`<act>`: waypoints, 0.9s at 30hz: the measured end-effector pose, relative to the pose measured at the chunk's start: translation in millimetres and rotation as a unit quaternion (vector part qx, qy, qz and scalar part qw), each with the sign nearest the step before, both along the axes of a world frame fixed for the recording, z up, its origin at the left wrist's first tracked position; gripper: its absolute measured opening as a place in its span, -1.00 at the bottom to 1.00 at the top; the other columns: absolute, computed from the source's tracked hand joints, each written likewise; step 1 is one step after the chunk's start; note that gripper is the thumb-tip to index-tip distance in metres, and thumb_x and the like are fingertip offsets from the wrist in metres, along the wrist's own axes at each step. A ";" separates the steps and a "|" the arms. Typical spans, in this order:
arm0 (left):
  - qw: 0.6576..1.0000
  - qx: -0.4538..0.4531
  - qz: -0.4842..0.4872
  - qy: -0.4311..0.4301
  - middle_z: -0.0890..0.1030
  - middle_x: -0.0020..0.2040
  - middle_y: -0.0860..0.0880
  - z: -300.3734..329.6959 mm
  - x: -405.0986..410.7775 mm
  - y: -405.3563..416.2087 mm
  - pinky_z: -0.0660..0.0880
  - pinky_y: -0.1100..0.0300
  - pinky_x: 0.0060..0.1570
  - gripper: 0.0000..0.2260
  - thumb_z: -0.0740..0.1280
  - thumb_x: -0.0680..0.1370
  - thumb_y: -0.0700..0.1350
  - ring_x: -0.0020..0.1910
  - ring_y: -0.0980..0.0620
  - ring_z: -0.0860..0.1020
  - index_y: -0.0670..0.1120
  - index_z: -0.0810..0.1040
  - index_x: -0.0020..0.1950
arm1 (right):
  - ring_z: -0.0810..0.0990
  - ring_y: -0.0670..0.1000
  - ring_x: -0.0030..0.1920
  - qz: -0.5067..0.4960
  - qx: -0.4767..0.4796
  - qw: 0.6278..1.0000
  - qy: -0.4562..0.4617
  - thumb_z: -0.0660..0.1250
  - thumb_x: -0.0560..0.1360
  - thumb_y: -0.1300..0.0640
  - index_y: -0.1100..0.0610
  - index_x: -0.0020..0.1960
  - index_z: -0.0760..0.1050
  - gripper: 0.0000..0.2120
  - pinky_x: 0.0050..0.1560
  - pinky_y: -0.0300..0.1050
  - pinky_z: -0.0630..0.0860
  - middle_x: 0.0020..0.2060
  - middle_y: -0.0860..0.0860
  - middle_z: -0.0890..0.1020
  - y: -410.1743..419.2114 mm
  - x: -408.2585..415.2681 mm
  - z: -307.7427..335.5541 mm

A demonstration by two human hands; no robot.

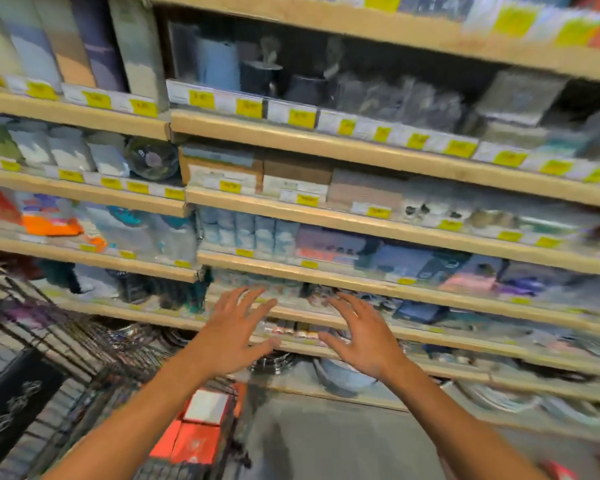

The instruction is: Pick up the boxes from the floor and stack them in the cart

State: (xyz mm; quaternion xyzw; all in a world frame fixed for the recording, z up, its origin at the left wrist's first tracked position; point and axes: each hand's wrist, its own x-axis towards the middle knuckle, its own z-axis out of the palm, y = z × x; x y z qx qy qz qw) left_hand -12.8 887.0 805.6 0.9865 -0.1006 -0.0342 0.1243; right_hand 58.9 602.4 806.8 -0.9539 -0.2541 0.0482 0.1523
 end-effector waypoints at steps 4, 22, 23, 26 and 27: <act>0.999 0.006 -0.049 -0.018 0.13 0.61 -0.03 11.7 16.6 -69.5 0.04 -0.13 0.53 -0.17 -0.19 0.45 0.54 0.57 -0.15 0.10 0.13 0.12 0.61 | 0.14 0.09 0.59 -0.060 0.023 0.998 0.012 0.16 0.53 -0.45 -0.18 0.61 0.10 -0.26 0.54 0.07 0.16 0.62 -0.02 0.14 -71.7 -15.9 6.1; 0.962 0.020 -0.273 0.006 -0.19 0.63 0.09 -5.0 43.2 -453.7 0.02 -0.17 0.54 -0.23 -0.04 0.45 0.56 0.61 -0.11 -0.09 0.34 -0.25 0.55 | 0.03 0.13 0.61 -0.285 0.060 0.956 0.046 0.10 0.31 -0.63 -0.22 0.62 -0.10 0.02 0.57 0.17 0.13 0.64 0.01 0.04 -452.6 -115.9 -34.8; 0.956 0.016 -0.292 0.009 -0.19 0.63 0.10 -5.2 44.1 -476.1 0.01 -0.15 0.55 -0.24 -0.07 0.44 0.57 0.61 -0.09 -0.09 0.36 -0.28 0.53 | 0.02 0.13 0.62 -0.308 0.061 0.948 0.051 0.11 0.30 -0.65 -0.22 0.62 -0.13 0.04 0.57 0.16 0.12 0.64 0.01 0.02 -471.7 -125.7 -36.1; 0.936 0.006 -0.353 0.008 -0.15 0.63 0.06 -4.2 47.0 -535.4 0.00 -0.09 0.56 -0.23 -0.13 0.40 0.59 0.60 -0.08 -0.06 0.36 -0.30 0.52 | 0.06 0.15 0.61 -0.373 0.053 0.925 0.050 0.18 0.32 -0.62 -0.17 0.64 -0.11 0.07 0.57 0.16 0.14 0.63 0.05 0.05 -522.1 -154.4 -41.1; 0.927 0.004 -0.376 0.003 -0.12 0.63 0.05 -4.9 49.1 -554.7 0.02 -0.08 0.56 -0.21 -0.14 0.40 0.60 0.60 -0.09 -0.03 0.33 -0.27 0.54 | 0.10 0.16 0.60 -0.397 0.047 0.915 0.046 0.20 0.32 -0.60 -0.13 0.65 -0.06 0.07 0.56 0.15 0.15 0.62 0.07 0.10 -535.3 -165.5 -41.6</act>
